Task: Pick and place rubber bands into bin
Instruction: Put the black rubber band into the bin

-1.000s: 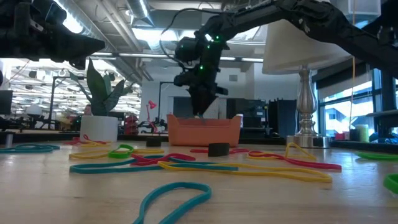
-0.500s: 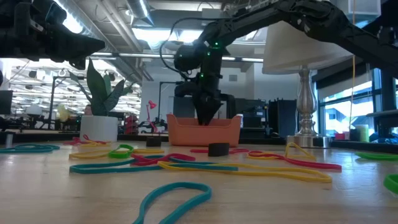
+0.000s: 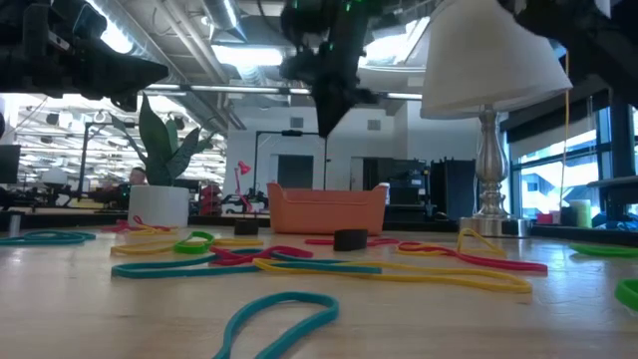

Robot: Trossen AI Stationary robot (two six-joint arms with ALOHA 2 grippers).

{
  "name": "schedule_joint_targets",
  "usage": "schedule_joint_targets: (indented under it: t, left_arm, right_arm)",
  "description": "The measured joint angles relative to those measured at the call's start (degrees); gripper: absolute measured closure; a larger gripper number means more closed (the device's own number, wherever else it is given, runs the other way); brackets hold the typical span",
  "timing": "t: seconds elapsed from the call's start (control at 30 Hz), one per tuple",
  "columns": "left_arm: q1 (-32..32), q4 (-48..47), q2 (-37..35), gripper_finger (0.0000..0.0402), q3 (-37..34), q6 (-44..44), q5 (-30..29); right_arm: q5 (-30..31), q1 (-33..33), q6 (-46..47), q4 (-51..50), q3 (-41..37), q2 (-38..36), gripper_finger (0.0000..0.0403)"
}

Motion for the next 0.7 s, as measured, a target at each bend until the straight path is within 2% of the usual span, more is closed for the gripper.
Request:
schedule_joint_targets:
  t: [0.3, 0.4, 0.53, 0.7]
  left_arm:
    - [0.0, 0.1, 0.0, 0.0400, 0.0, 0.0, -0.1]
    - [0.0, 0.1, 0.0, 0.0400, 0.0, 0.0, -0.6]
    - [0.0, 0.0, 0.0, 0.0400, 0.0, 0.0, -1.7]
    - [0.0, -0.1, 0.5, 0.0400, 0.0, 0.4, -1.9]
  right_arm:
    - [6.9, 9.2, 6.0, -7.7, -0.1, -3.5, 0.0398]
    - [9.2, 12.5, 8.7, -7.9, -2.8, -4.8, 0.0400]
    - [9.7, 16.8, 13.6, -4.4, -11.3, -7.8, 0.0400]
    - [9.6, 22.0, 21.2, 8.9, -28.7, -15.8, 0.0401]
